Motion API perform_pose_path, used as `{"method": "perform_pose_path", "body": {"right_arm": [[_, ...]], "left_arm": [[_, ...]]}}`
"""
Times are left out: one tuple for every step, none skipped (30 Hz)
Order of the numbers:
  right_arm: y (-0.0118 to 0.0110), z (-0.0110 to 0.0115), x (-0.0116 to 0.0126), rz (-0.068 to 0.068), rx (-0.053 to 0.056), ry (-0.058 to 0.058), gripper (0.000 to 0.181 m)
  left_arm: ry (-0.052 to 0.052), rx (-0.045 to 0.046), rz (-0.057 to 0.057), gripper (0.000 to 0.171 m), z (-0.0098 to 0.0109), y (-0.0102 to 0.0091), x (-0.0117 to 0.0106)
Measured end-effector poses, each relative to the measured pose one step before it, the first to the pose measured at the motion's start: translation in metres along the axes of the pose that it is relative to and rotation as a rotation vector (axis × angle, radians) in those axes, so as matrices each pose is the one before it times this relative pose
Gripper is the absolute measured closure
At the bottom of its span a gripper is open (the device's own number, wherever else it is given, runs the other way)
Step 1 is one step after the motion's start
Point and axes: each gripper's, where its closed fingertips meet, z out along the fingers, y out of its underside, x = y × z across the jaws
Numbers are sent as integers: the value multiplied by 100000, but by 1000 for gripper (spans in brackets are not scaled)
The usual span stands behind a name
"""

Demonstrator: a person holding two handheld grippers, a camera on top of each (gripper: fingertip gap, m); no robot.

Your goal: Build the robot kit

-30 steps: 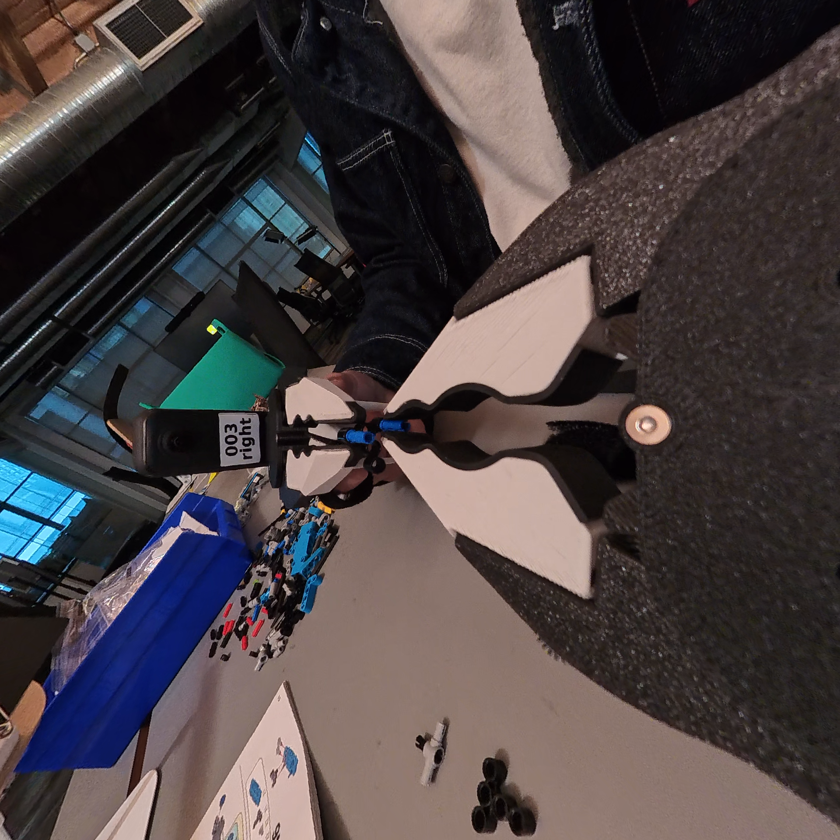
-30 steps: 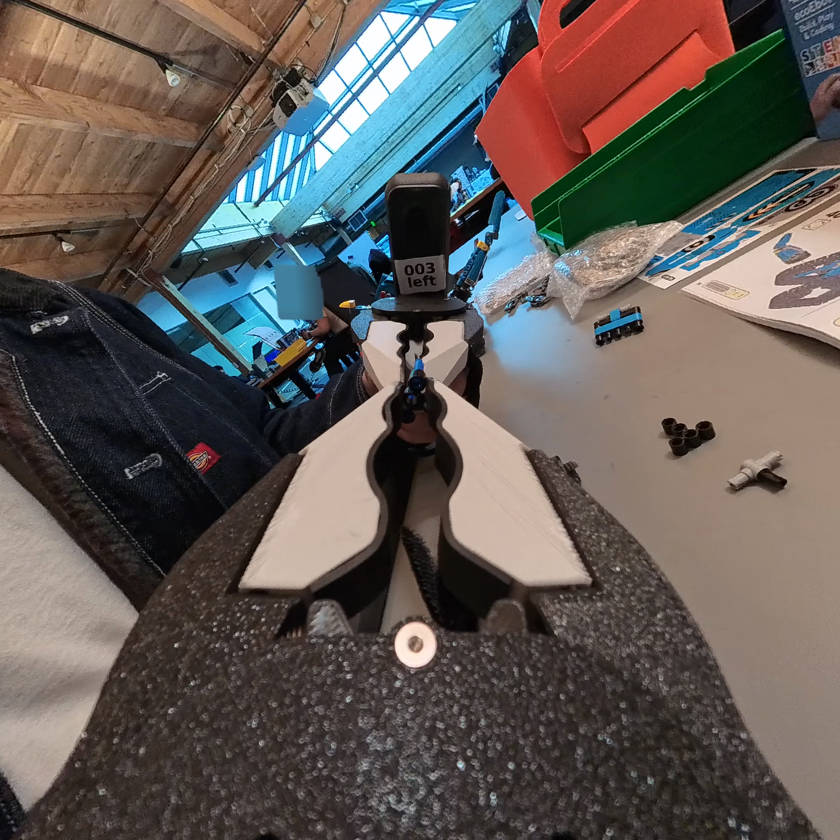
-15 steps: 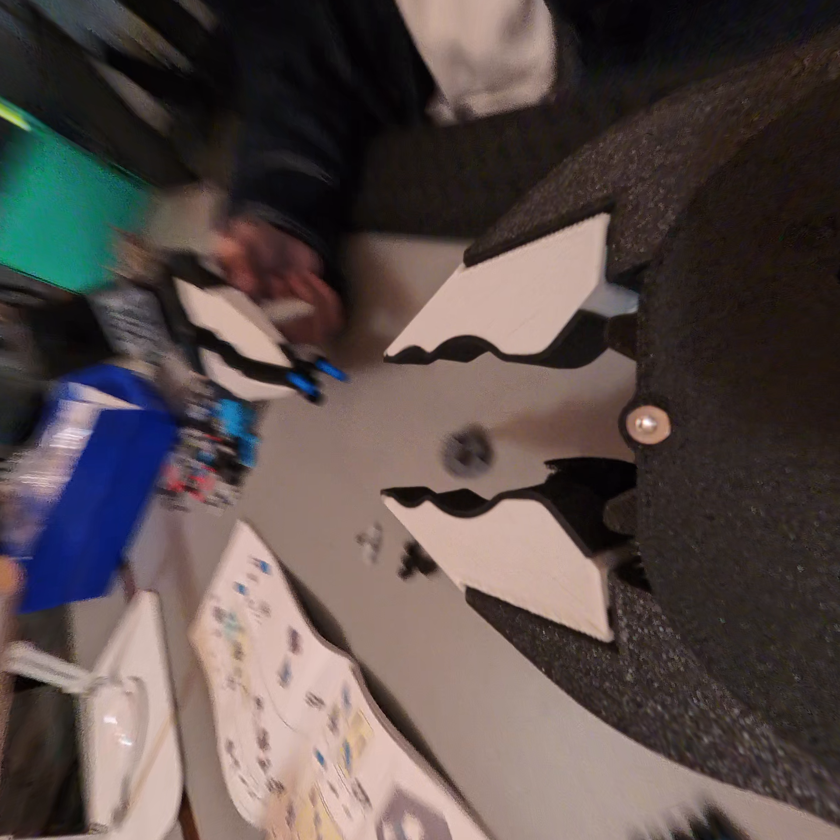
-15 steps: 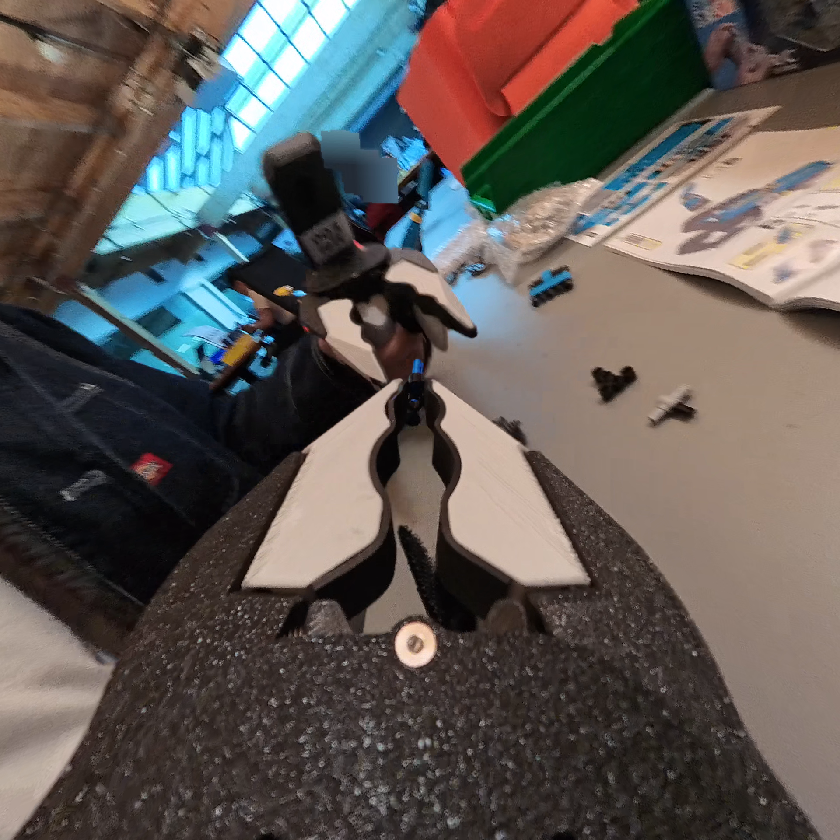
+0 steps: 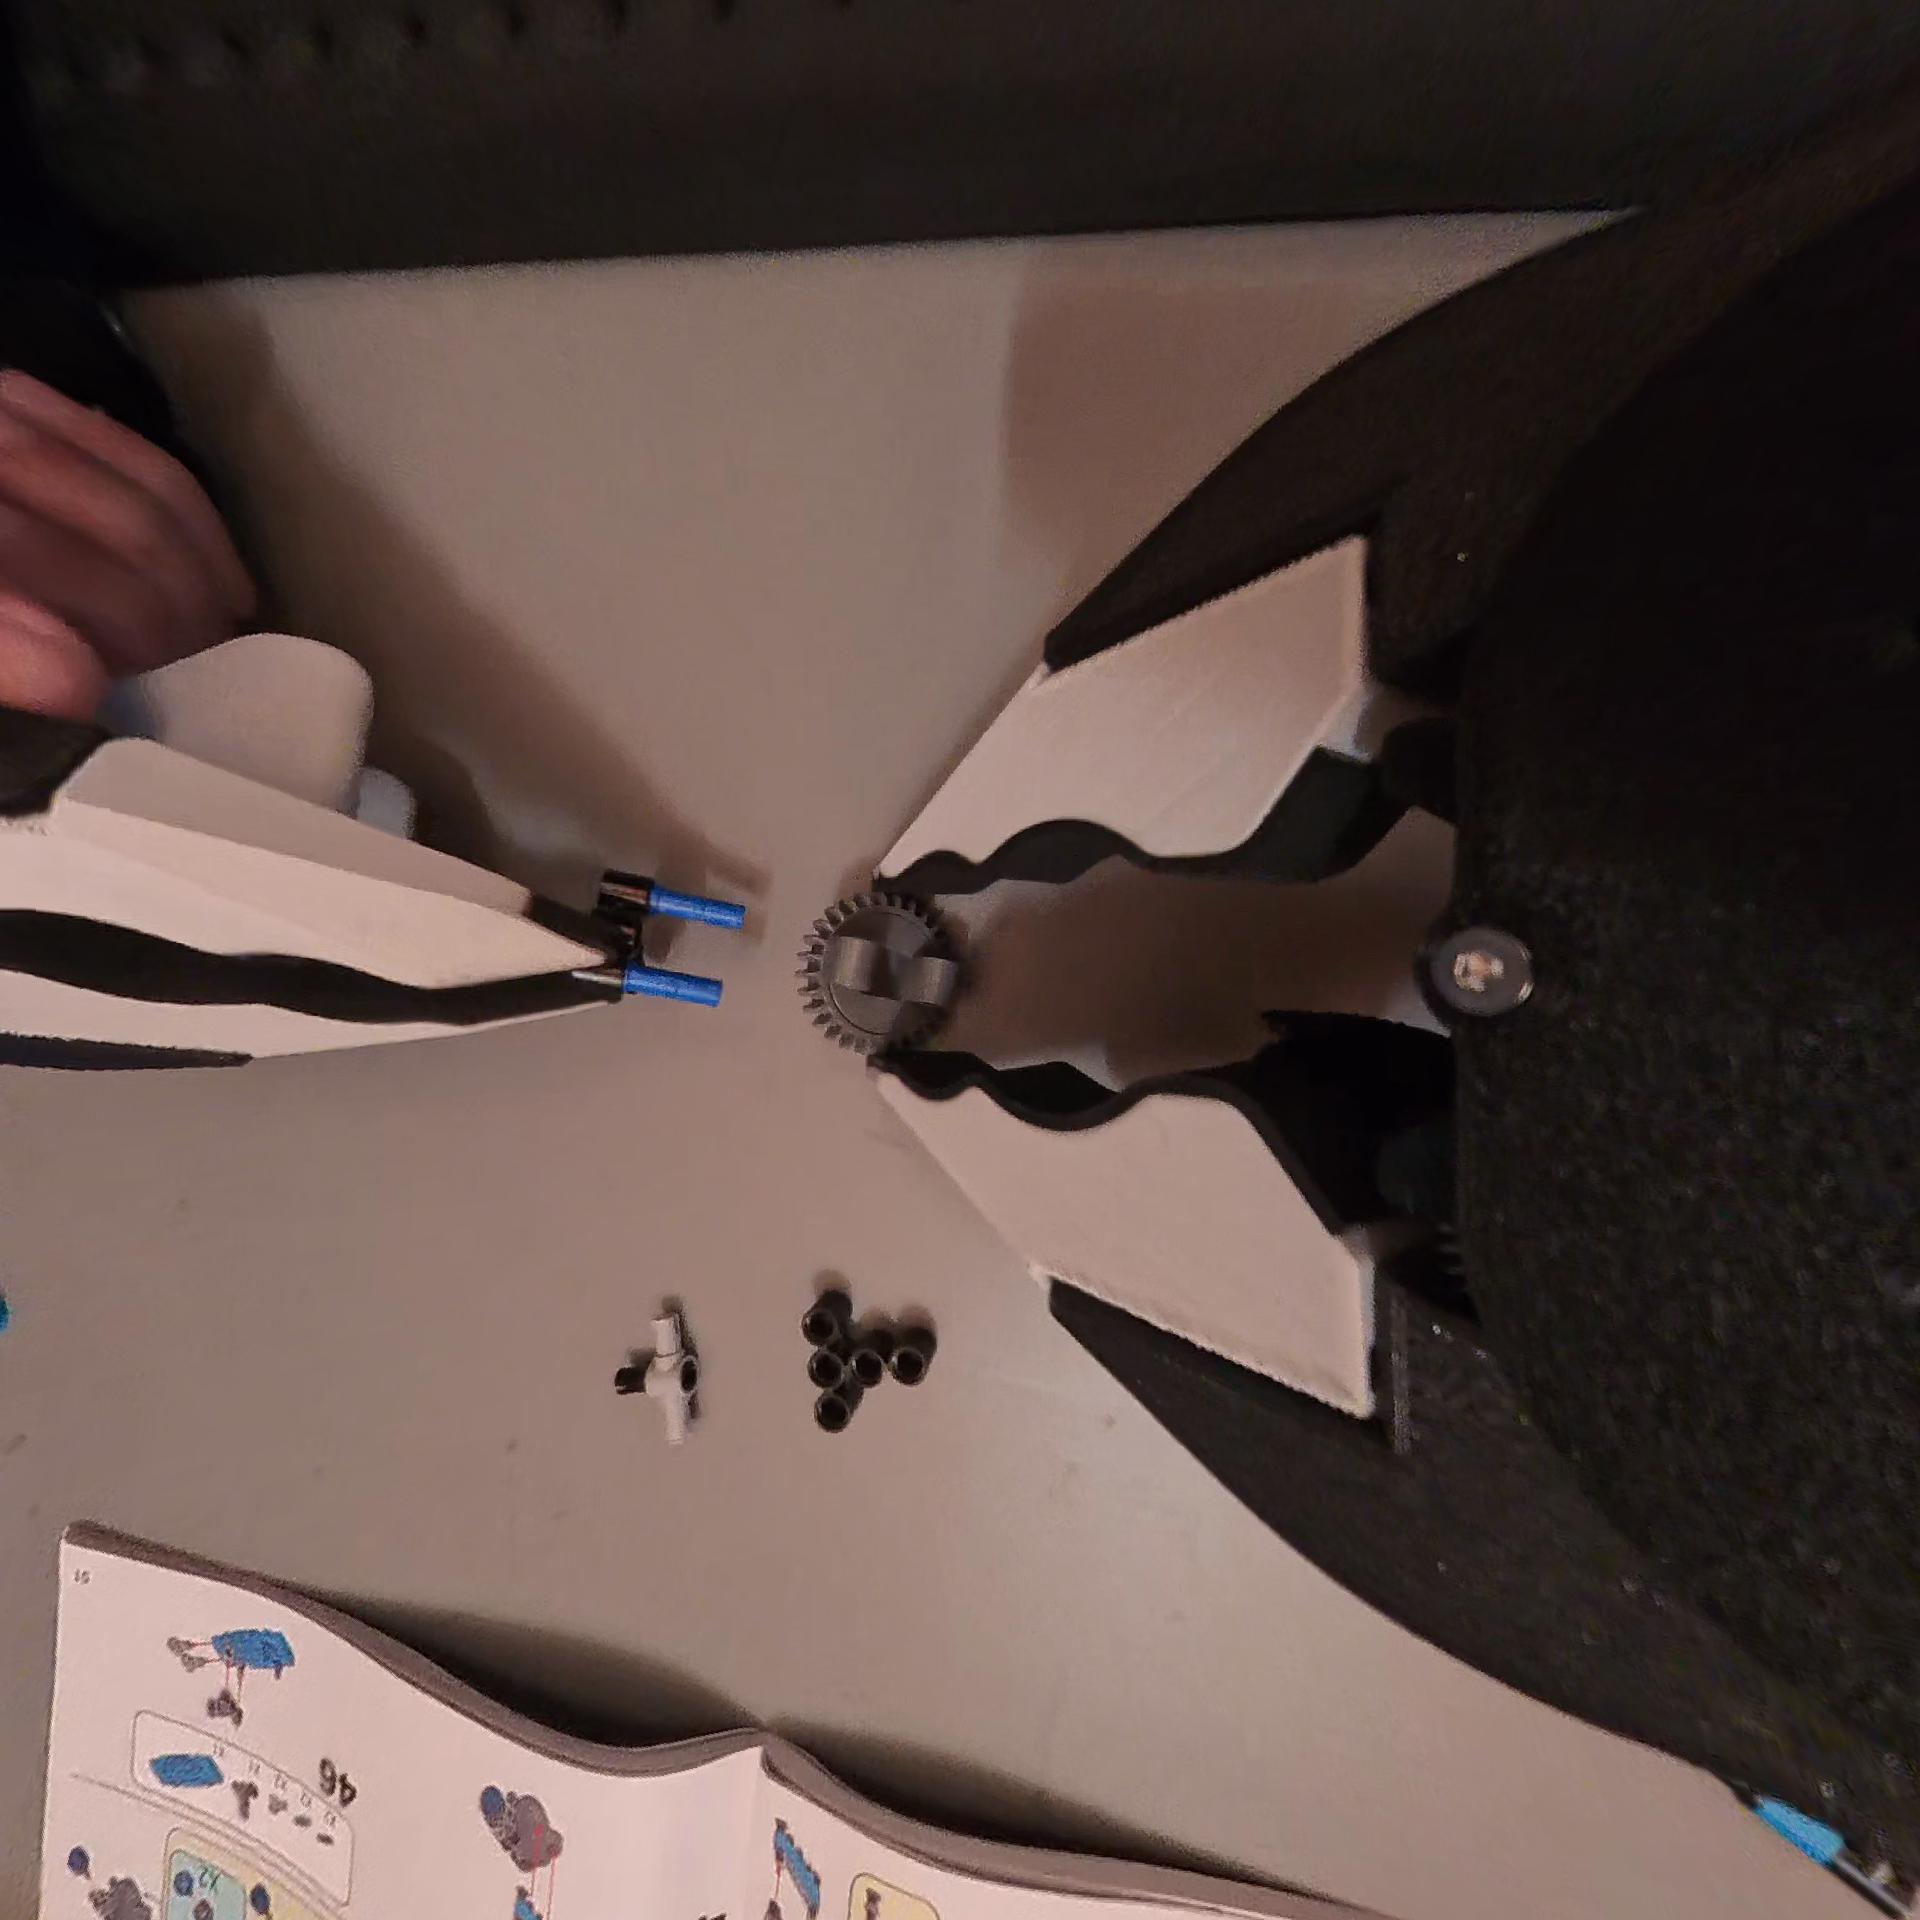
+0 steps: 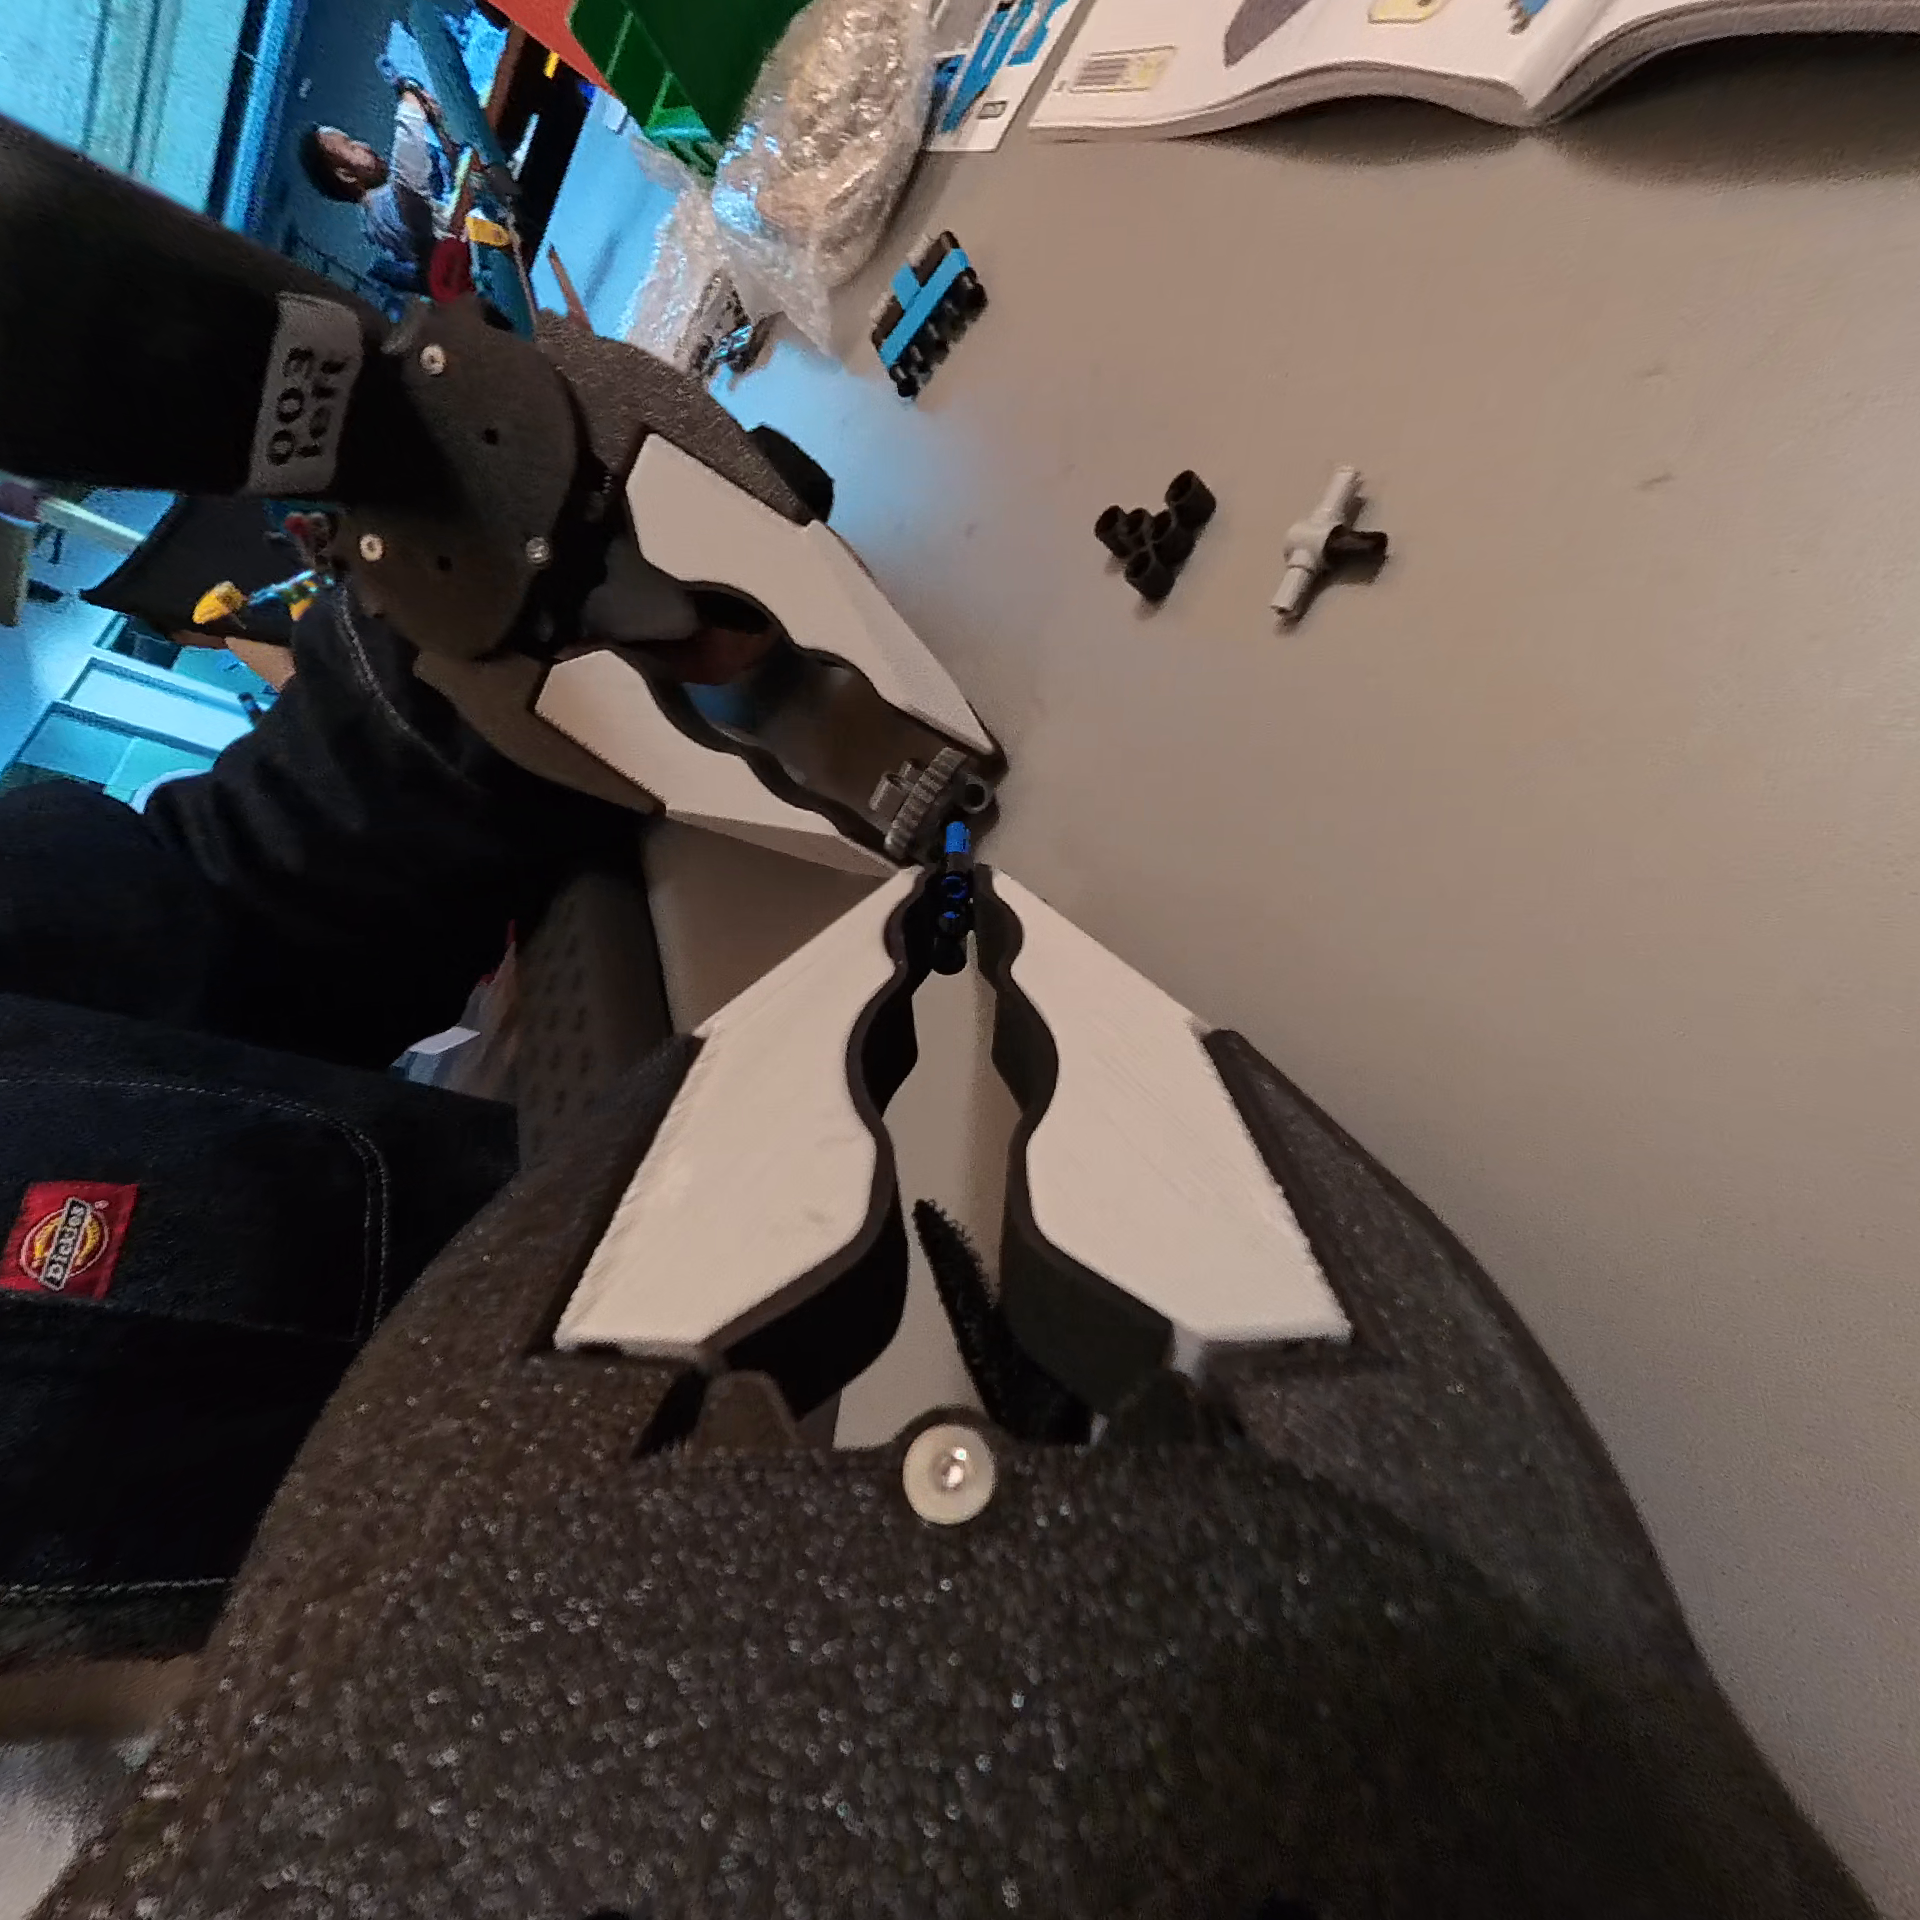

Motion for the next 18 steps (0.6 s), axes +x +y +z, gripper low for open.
{"method": "perform_pose_path", "body": {"right_arm": [[46,30,56,252,-592,-68,174],[-42,33,-440,1152,47,-3277,174],[-96,15,-424,1615,480,-3065,174],[-19,-26,81,-430,-206,658,174],[-19,-84,261,-1855,-278,2347,174],[-121,-86,269,-1621,418,2313,174],[-80,-62,187,-83,186,1489,174],[26,-37,131,-495,-473,957,174],[-50,9,98,-113,91,650,174],[18,108,169,801,-351,807,174],[229,223,124,65,-1796,586,174],[115,165,71,-48,-811,528,174],[66,97,119,-303,-660,1261,174],[187,28,13,-1212,-1737,988,174],[-6,-19,-16,174,-161,615,174],[-38,54,39,600,257,652,174],[-162,-2,-26,1239,803,-158,175],[-170,-46,-73,1727,688,-1168,174]], "left_arm": [[-2040,631,459,142,110,-198,-113],[-2914,1754,1807,142,117,-290,-97],[-2629,2794,2757,142,92,-435,56],[-3712,1274,2364,142,60,-303,-126],[-3295,-587,2509,142,108,-4,-126],[-2192,630,2471,142,92,-181,65],[-1818,931,2168,142,55,-265,54],[-1495,-485,1958,142,105,-30,8],[55,-1430,1654,142,158,181,165],[-48,171,183,142,63,-71,22],[409,28,-595,142,19,5,-8],[515,-73,-555,142,15,43,6],[329,-97,-596,142,6,39,-20],[502,-79,-971,142,5,50,-8],[409,-73,-545,142,5,17,1],[32,-50,130,142,8,5,15],[2,79,199,142,-7,6,12],[250,41,-206,142,4,-9,12]]}}
